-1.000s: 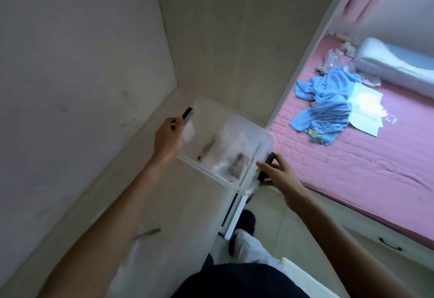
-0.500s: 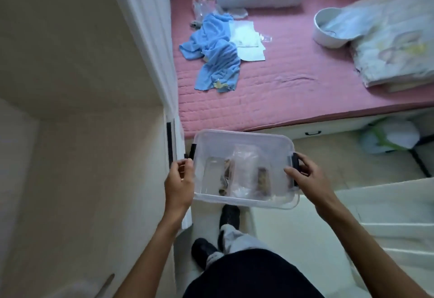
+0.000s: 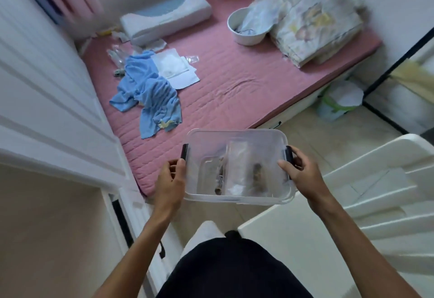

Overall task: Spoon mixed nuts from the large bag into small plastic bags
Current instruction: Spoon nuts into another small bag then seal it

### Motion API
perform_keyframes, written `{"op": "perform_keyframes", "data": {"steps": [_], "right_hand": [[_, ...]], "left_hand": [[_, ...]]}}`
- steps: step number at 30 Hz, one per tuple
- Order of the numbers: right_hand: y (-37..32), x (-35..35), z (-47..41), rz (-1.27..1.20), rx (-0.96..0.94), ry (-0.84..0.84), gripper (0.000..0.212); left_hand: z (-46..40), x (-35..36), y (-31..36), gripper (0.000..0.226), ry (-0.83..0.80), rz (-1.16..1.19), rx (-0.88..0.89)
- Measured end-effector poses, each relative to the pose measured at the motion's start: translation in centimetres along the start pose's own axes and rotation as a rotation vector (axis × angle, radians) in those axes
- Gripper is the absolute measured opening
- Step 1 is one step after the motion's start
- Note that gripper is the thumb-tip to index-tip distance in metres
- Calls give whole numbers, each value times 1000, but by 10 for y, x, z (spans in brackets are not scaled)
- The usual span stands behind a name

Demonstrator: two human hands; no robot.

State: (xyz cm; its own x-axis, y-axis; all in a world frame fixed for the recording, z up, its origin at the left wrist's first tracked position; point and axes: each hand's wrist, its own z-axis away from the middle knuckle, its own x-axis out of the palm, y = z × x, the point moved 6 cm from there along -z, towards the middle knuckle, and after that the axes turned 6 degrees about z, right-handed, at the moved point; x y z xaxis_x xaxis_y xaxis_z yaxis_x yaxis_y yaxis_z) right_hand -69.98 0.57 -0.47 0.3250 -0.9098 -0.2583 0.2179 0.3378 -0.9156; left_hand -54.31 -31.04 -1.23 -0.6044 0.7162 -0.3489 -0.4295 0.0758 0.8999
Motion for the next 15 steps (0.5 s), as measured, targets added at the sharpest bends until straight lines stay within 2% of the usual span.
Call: {"op": "perform_keyframes", "data": {"steps": [6,15], "right_hand": [[-9,-3,-24,-75,46,154,32],[-38,21,-58,-147,171,496,36]], "left_hand": [[-84,33,35,26,-157,-92,91],[-214,83,93,30,-478,-111,139]]}}
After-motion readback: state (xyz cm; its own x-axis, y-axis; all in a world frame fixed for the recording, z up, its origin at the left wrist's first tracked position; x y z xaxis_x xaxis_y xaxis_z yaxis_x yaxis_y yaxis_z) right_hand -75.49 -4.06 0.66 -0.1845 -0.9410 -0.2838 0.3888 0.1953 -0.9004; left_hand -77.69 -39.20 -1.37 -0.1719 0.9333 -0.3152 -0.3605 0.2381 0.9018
